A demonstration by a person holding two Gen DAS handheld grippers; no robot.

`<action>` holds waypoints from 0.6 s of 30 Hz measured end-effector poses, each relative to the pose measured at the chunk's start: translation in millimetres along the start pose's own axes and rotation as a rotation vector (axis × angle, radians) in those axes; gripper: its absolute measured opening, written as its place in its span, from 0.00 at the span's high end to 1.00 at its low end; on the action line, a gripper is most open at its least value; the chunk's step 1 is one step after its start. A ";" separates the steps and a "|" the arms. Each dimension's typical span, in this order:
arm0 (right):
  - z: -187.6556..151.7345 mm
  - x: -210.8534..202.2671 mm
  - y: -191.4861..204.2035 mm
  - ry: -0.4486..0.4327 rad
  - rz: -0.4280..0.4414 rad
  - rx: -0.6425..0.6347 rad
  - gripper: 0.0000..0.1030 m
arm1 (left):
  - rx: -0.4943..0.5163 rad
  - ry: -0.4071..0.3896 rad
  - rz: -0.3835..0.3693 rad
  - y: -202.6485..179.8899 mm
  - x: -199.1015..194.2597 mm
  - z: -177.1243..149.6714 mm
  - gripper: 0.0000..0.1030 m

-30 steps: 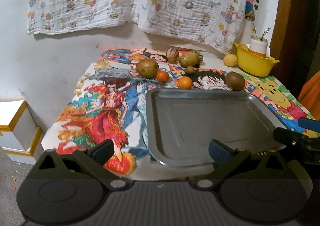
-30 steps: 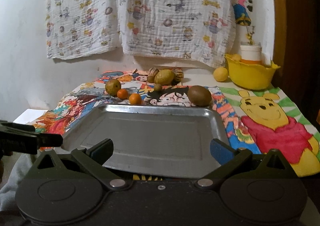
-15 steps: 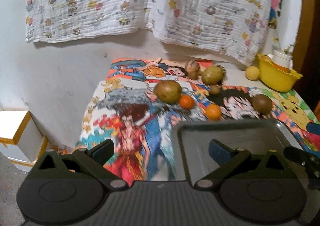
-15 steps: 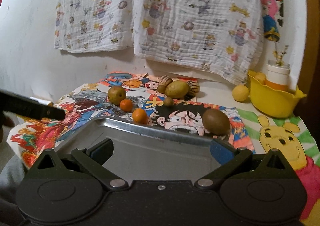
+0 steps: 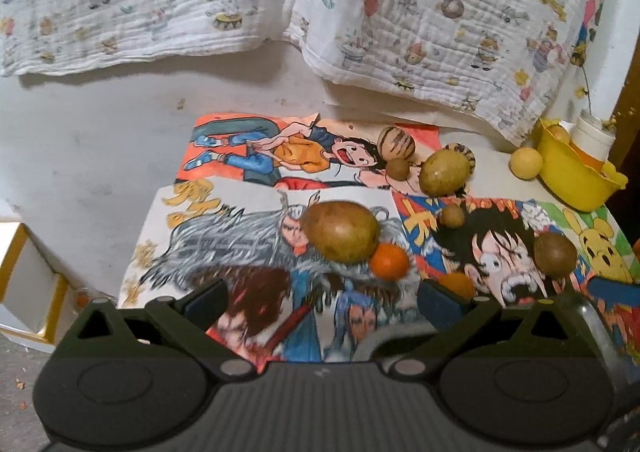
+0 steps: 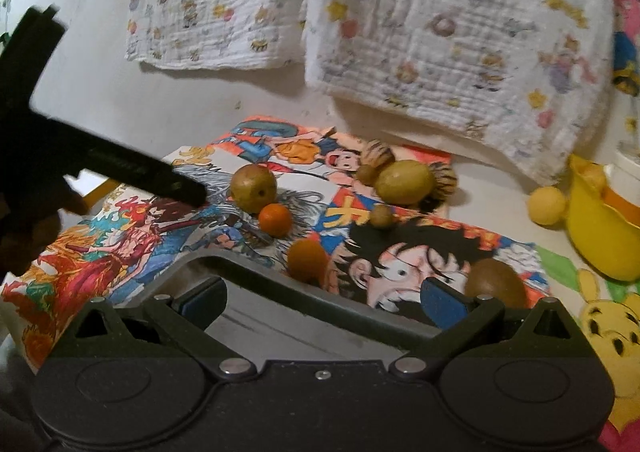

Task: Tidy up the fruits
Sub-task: 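Grasp the large brown oval fruit with the left tool while the right tool grasps a tangerine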

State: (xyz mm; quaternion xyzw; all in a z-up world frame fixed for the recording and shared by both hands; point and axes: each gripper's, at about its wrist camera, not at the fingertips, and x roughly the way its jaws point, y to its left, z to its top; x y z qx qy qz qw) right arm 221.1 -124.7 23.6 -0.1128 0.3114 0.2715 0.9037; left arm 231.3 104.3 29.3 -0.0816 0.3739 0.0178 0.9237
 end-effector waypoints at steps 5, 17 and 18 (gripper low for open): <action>7.5 29.0 9.0 0.025 -0.011 -0.038 0.01 | -0.026 0.031 -0.008 5.0 28.4 15.3 0.00; 16.6 75.1 6.0 0.087 0.003 0.019 0.17 | -0.067 0.079 -0.050 9.2 73.7 32.0 0.08; 16.6 77.4 6.3 0.091 0.006 0.022 0.19 | -0.067 0.082 -0.054 9.0 75.9 32.4 0.11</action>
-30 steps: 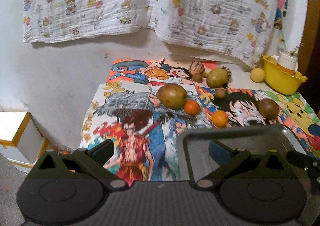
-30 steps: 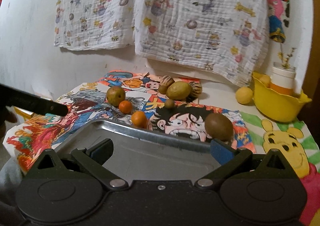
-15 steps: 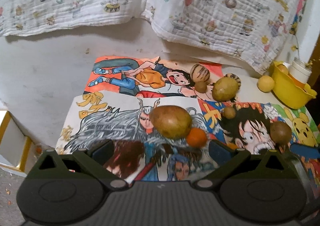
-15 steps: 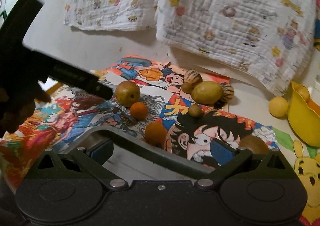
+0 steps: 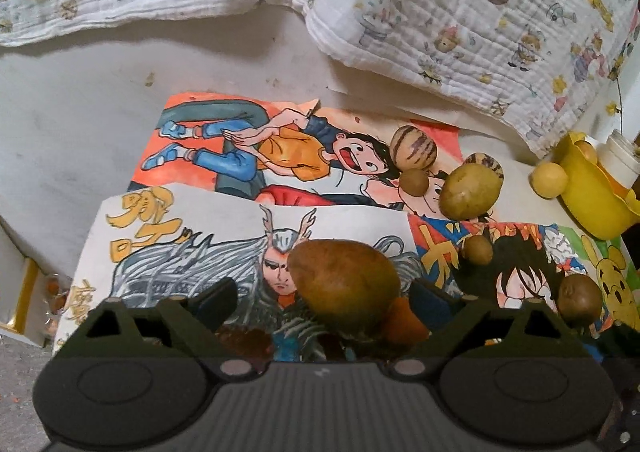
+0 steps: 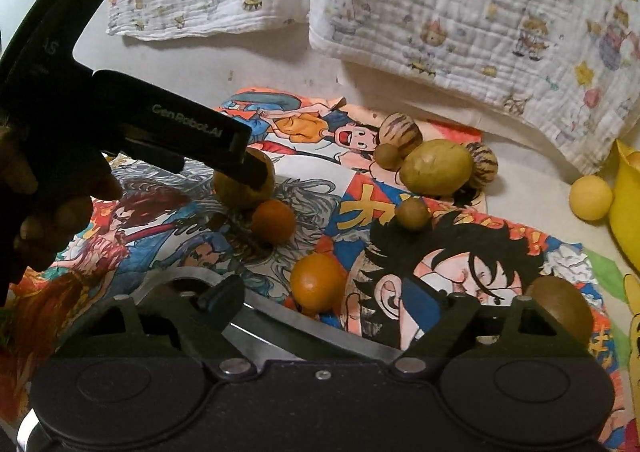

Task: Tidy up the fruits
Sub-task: 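Grasp the large brown oval fruit with the left tool while the right tool grasps a tangerine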

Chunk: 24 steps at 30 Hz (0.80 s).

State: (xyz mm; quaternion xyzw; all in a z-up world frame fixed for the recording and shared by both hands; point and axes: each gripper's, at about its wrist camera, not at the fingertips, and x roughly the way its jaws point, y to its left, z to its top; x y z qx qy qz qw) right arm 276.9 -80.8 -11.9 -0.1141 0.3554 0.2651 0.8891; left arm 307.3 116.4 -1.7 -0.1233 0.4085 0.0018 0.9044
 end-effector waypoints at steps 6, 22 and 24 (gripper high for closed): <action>2.0 12.4 0.5 0.022 0.015 0.034 0.35 | -0.005 0.021 -0.038 1.6 10.8 2.6 0.19; 2.4 28.8 -3.0 0.045 0.007 0.075 0.60 | -0.011 0.050 -0.109 0.0 27.2 8.8 0.30; 2.6 29.3 -3.0 0.042 0.005 0.074 0.63 | -0.005 0.047 -0.111 -0.4 28.2 9.1 0.30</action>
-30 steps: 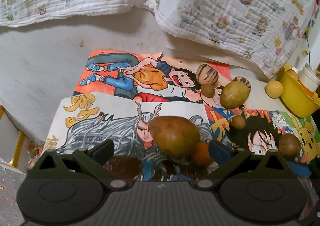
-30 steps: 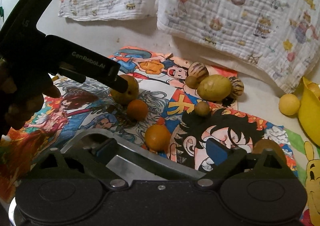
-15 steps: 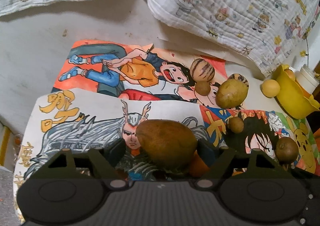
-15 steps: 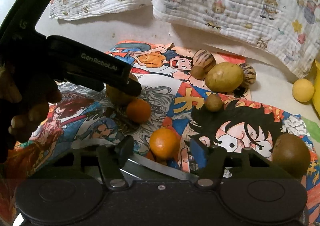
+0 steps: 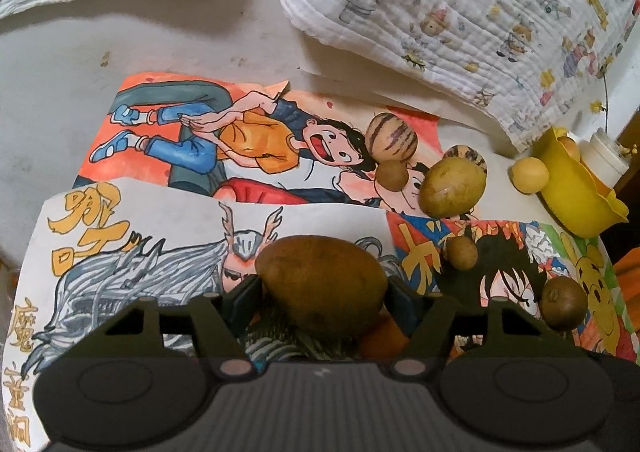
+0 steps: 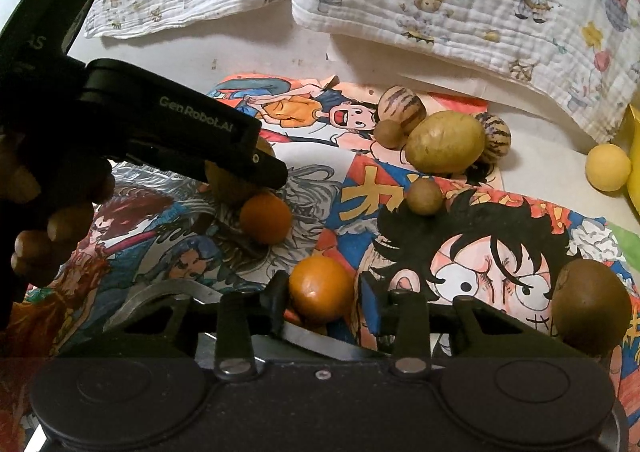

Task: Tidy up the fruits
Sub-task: 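Grasp the large brown oval fruit with the left tool while the right tool grasps a tangerine, then carry the brown fruit with the left tool while the right tool carries the tangerine over the tray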

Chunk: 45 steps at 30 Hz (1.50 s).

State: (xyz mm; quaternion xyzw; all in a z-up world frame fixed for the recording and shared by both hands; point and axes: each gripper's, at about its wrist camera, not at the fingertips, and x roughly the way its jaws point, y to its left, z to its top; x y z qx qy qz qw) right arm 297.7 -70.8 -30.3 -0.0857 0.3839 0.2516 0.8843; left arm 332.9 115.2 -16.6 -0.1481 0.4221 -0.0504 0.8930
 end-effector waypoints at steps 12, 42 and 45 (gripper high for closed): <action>0.3 1.5 -1.8 -0.017 0.003 0.007 0.66 | -0.019 -0.044 -0.030 7.0 0.6 -1.2 0.33; -1.4 1.6 -0.5 -0.037 0.007 -0.006 0.66 | -0.083 -0.046 -0.070 14.4 -9.4 -7.9 0.30; -1.2 2.3 -0.4 -0.039 0.008 -0.011 0.66 | -0.083 -0.029 -0.035 9.6 -3.3 -3.6 0.30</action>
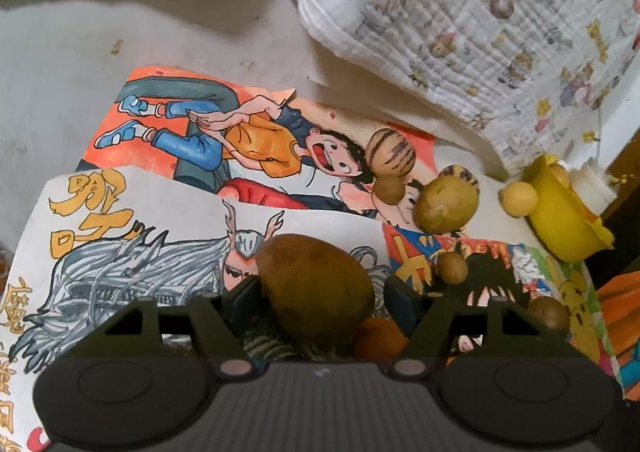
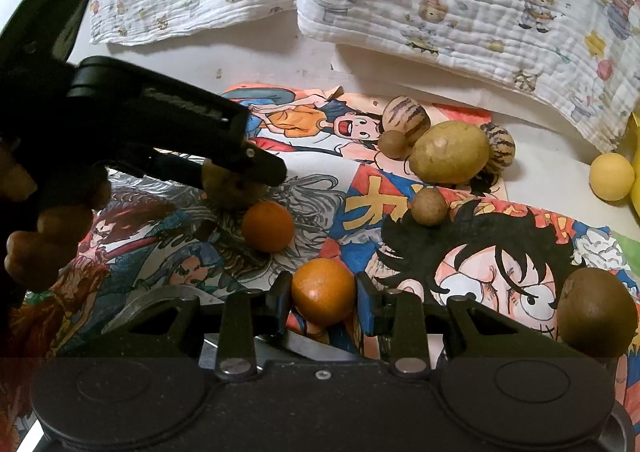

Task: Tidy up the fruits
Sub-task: 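Carry the brown fruit with the left tool while the right tool carries the tangerine over the tray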

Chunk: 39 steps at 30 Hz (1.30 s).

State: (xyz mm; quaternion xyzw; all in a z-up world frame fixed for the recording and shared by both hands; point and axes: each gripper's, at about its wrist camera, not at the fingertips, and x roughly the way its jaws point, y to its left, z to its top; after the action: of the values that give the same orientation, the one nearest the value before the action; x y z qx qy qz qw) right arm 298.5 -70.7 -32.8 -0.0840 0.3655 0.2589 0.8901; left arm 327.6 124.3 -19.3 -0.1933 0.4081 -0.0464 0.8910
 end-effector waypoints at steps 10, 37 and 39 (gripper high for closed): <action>0.4 1.2 0.3 -0.008 -0.001 -0.010 0.66 | -0.009 -0.005 0.050 -3.7 3.8 2.0 0.40; -40.6 -91.8 24.2 -0.060 0.089 -0.070 0.66 | 0.022 -0.031 -0.059 -31.2 -106.7 -87.1 0.41; -49.3 -100.5 25.1 -0.050 0.103 -0.073 0.66 | 0.040 -0.028 -0.063 -34.8 -112.4 -97.9 0.41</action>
State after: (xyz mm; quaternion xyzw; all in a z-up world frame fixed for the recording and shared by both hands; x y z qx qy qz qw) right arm 195.2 -106.1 2.5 -0.0911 0.3371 0.3196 0.8808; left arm 182.8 89.2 15.8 -0.1890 0.3883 -0.0799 0.8984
